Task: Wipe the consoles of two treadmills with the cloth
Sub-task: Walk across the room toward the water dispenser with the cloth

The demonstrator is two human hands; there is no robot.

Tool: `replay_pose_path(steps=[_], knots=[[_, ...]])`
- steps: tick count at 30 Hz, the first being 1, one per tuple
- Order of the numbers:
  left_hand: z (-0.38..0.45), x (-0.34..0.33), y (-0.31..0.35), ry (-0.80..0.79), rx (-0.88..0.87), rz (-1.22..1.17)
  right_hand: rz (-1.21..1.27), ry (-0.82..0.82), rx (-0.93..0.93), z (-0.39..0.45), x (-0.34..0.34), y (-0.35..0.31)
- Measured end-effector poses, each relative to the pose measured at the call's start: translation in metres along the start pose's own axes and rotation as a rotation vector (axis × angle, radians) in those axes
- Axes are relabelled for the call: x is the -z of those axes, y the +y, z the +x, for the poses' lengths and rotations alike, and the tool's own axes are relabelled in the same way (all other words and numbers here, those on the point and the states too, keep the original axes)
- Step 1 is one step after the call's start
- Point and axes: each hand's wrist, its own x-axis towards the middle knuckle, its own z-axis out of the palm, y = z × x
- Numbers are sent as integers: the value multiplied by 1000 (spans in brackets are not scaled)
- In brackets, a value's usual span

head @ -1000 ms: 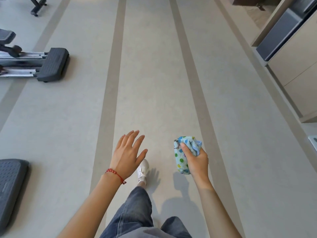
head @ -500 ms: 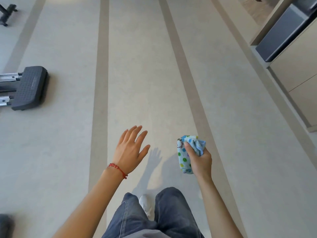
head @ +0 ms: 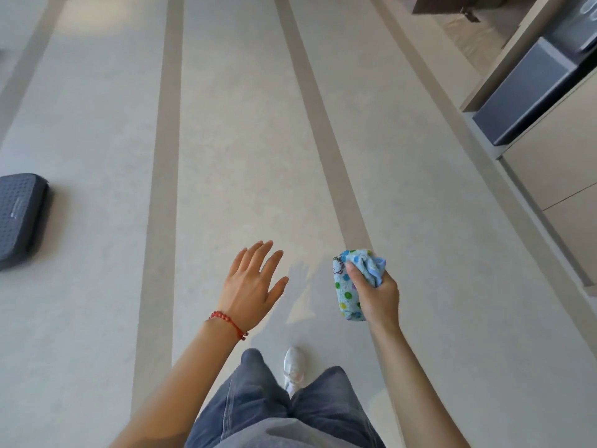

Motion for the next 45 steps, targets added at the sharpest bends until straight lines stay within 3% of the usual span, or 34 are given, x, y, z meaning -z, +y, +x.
replay_pose_path(steps=[12,25,34,45], knots=[[218,-13,-71,35,-88,-29,8,106,-39,183,-60,-71],[435,-11,-141,-41,-227,-12,90,239,-78,349,-122,-157],[573,-41,-125,-82,-315,-26,121,323,-90,464,-106,-187],[746,-65,-32,-126,-536,-39,197,486,-115,579,-33,-227]])
